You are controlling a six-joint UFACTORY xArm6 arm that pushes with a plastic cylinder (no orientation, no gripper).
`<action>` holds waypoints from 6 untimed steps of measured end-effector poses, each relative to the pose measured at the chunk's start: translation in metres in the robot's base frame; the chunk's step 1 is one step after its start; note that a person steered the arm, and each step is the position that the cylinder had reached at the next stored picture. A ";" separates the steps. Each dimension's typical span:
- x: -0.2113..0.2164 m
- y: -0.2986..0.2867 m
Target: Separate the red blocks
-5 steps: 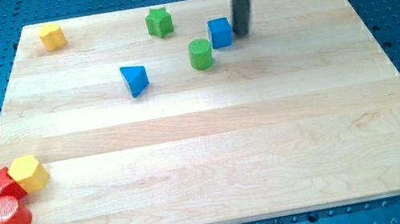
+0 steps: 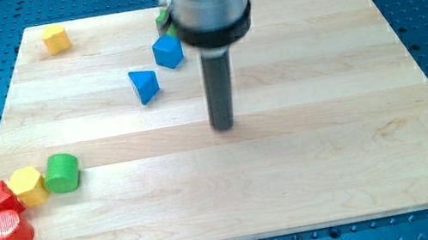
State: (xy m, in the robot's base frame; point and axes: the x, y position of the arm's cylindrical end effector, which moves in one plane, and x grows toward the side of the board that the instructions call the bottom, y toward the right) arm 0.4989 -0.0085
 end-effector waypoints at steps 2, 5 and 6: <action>0.119 -0.147; 0.064 -0.260; 0.006 -0.255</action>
